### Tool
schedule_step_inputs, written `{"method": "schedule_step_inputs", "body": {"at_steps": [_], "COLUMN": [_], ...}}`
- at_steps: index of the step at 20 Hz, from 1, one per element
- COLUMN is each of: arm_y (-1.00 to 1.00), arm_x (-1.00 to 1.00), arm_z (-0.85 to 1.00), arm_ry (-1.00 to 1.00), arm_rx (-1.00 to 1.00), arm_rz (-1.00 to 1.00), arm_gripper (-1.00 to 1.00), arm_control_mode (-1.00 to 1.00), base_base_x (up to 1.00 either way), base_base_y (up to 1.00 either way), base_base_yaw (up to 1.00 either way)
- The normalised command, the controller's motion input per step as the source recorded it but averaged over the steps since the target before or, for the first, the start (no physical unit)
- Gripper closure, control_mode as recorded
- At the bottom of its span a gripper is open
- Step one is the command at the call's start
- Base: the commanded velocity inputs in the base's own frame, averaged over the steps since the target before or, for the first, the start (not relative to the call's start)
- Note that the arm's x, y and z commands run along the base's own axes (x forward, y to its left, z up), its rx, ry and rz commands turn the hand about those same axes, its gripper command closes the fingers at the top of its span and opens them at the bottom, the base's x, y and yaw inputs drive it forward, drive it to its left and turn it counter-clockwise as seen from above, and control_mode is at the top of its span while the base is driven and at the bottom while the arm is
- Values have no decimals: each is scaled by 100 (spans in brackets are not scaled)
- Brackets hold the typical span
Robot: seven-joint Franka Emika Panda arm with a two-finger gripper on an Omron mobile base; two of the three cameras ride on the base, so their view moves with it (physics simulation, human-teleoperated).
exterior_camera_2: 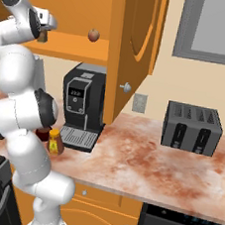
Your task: Pick the cinnamon and honey bottle from the cabinet and place them next to the mug.
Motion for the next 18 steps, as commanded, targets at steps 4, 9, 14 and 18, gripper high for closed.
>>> {"method": "schedule_step_inputs", "body": {"at_steps": [4,9,14,18], "arm_y": [3,5,10,3], "arm_x": [17,14,7,0], "arm_z": [0,0,0,0], "arm_ry": [0,0,0,0], "arm_rx": [0,0,0,0], "arm_rz": [-1,-1,0,0], "arm_gripper": [-100,-100,-100,-100], "arm_control_mode": [-100,-100,-100,-100], "base_base_x": [0,0,0,0], "base_base_y": [0,0,0,0], "base_base_yaw": [0,0,0,0]}}
